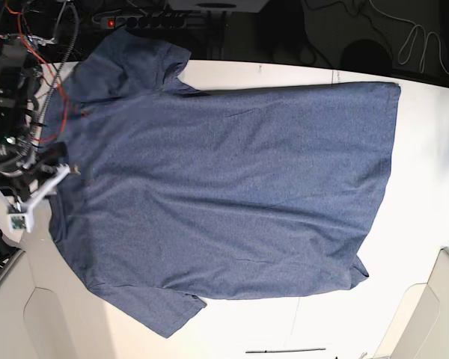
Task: Layout the t-shirt on the table in an organized manner, then fold the t-shirt properly
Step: 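Release the shirt and lift both grippers away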
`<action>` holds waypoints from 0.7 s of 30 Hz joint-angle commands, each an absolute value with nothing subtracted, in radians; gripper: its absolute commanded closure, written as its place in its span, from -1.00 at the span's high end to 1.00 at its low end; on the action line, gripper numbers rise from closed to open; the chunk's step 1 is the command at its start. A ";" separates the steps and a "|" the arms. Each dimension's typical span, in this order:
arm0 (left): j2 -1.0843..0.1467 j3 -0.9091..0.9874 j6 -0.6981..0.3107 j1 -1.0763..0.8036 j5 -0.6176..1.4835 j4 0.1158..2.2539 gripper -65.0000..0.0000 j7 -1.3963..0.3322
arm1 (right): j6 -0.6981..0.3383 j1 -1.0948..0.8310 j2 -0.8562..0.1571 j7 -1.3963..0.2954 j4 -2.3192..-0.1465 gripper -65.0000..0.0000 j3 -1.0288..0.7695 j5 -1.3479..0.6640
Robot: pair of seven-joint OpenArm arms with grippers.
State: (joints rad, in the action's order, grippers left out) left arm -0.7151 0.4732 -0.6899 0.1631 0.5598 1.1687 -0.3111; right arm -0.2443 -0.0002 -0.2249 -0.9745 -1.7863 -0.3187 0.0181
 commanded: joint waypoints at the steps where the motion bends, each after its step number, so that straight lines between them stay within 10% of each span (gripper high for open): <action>1: -0.748 0.511 -0.698 0.160 0.619 1.187 -0.07 -0.329 | -0.268 -0.026 -0.250 -0.965 -1.803 -0.29 -0.373 -0.038; 10: -0.761 0.649 -0.698 0.048 0.827 1.187 -0.07 -0.513 | -0.557 -0.190 -0.269 -1.021 -1.628 -0.29 -0.903 -0.807; 21: -0.746 0.649 -0.698 0.028 0.844 1.187 -0.07 -0.516 | -0.584 -0.096 -0.268 -0.982 -1.129 -0.13 -0.804 -0.920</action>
